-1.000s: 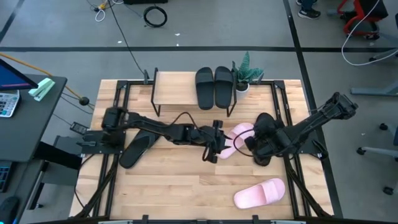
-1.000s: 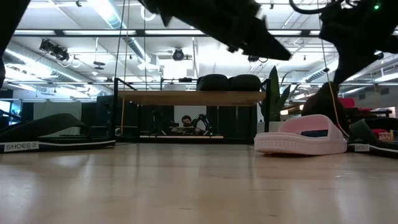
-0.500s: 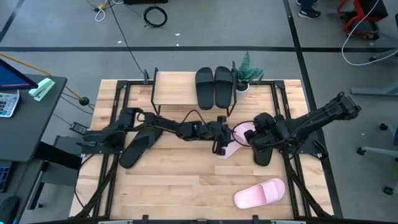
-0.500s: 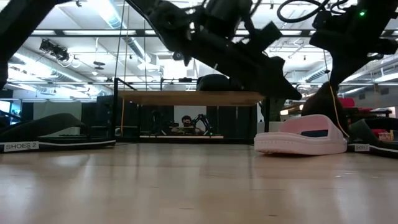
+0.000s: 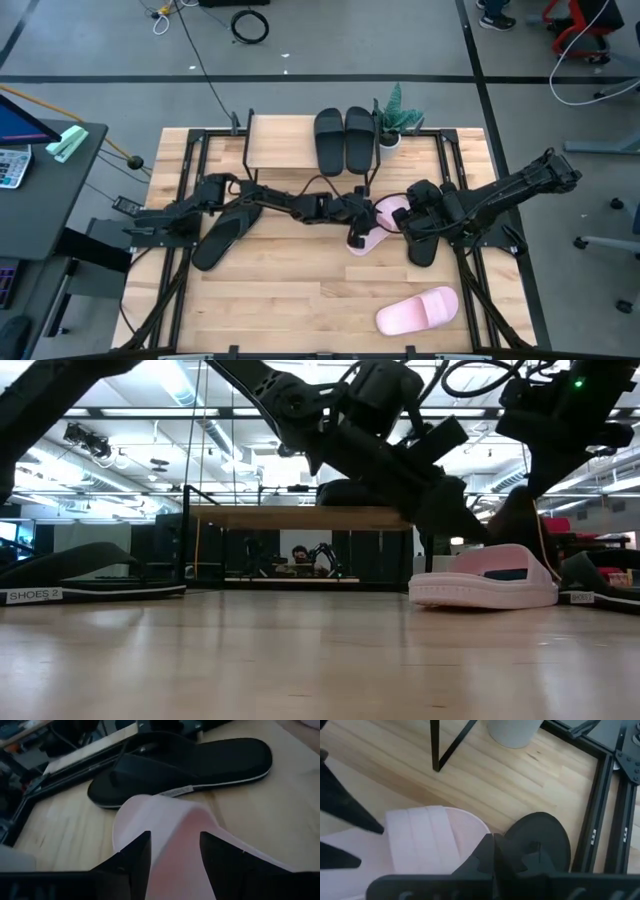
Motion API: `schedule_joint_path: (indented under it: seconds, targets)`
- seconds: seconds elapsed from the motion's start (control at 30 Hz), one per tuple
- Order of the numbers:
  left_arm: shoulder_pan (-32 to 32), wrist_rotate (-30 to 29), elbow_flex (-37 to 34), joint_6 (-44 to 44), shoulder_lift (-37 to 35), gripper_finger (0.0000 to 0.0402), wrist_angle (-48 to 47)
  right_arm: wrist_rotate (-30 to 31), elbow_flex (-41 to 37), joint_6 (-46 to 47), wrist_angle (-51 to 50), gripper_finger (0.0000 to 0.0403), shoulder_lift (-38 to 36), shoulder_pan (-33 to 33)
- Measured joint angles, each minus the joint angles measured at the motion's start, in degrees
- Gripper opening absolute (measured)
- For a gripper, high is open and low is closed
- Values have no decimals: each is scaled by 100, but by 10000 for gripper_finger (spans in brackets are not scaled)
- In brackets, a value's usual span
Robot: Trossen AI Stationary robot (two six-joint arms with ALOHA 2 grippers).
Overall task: Pick and place slides into the shelf
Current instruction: Put the top pink slide on the shelf
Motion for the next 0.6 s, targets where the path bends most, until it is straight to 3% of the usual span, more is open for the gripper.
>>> schedule_joint_path:
  seconds: [0.6]
  targets:
    - [111, 13, -2, -331, 0, 153, -68, 2, 0, -36, 74, 6, 0, 0]
